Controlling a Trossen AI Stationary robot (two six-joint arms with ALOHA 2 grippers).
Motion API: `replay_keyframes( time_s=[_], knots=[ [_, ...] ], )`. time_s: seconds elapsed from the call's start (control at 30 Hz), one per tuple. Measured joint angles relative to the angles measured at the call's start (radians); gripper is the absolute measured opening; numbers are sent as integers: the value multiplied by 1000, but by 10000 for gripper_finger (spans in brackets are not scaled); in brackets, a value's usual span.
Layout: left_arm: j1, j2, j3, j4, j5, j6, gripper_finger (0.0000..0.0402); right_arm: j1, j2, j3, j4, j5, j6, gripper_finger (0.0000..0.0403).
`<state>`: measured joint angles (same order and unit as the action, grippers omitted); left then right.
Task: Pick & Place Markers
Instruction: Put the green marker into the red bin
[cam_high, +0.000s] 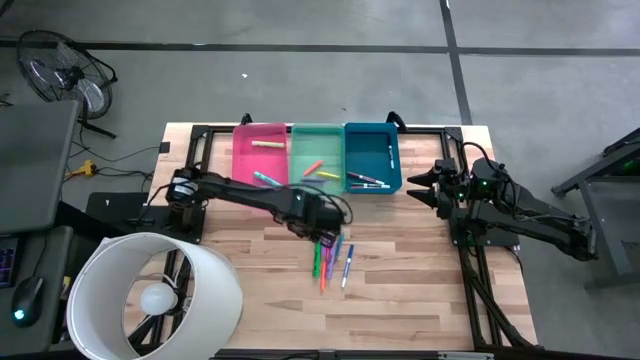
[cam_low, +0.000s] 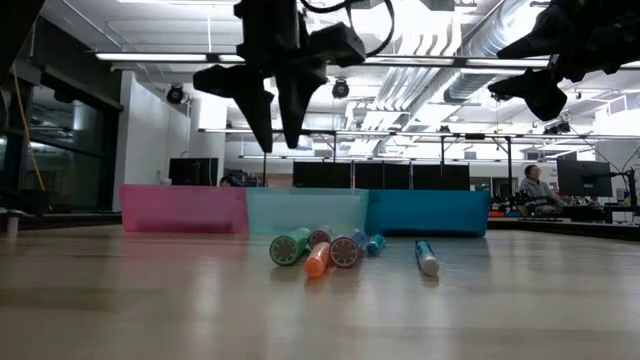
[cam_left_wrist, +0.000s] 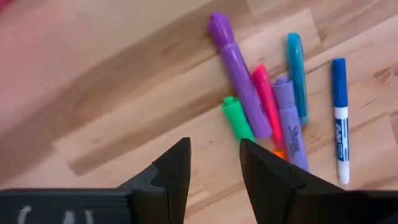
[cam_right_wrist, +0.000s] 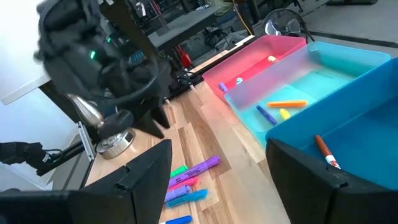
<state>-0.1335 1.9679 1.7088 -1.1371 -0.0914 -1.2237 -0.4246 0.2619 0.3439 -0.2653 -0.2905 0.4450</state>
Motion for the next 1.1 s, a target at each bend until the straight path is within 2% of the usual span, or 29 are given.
replay_keyframes(
  time_s=[0.27,0.37,0.73,0.87,0.97,1.1],
  knots=[
    [-61,78,-4,87,6,-96,136,0,0,0,0,0,0,250],
    [-77,98,1,171,9,-139,136,0,0,0,0,0,0,250],
    [-111,99,-1,133,4,-240,136,0,0,0,0,0,0,250],
    [-110,145,-3,156,13,-245,137,0,0,0,0,0,0,250],
    [-117,160,0,183,44,-248,150,0,0,0,0,0,0,250],
    [-130,164,-2,191,52,-268,191,0,0,0,-1,0,0,250]
  ],
)
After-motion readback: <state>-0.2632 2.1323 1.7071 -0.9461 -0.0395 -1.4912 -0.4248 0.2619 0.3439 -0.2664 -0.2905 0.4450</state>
